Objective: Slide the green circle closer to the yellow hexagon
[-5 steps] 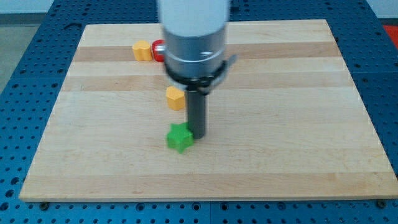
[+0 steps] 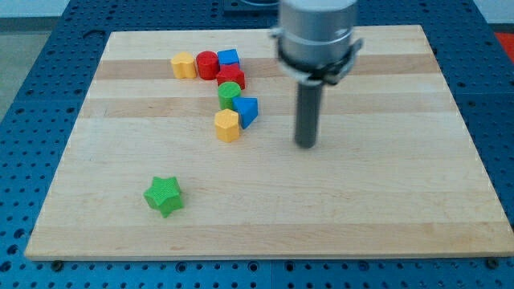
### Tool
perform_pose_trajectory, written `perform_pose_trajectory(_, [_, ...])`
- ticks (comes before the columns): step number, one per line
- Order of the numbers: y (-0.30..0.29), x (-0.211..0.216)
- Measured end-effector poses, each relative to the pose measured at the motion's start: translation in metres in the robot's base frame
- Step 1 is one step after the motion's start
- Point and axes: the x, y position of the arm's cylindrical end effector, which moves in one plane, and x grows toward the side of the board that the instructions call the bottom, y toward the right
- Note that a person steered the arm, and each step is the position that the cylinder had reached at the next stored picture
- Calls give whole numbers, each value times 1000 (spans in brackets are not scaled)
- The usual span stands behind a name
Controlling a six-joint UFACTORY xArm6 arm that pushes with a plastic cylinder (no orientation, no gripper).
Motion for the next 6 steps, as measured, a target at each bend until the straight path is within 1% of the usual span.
perform_pose_trajectory(1, [8, -63])
perform_pose_trajectory(2, [-28, -105])
perform_pose_trajectory(3, [-95, -105])
perform_pose_trajectory(4, [-130, -85])
perform_pose_trajectory(5, [-162, -82])
perform_pose_trajectory(6, [-200, -66])
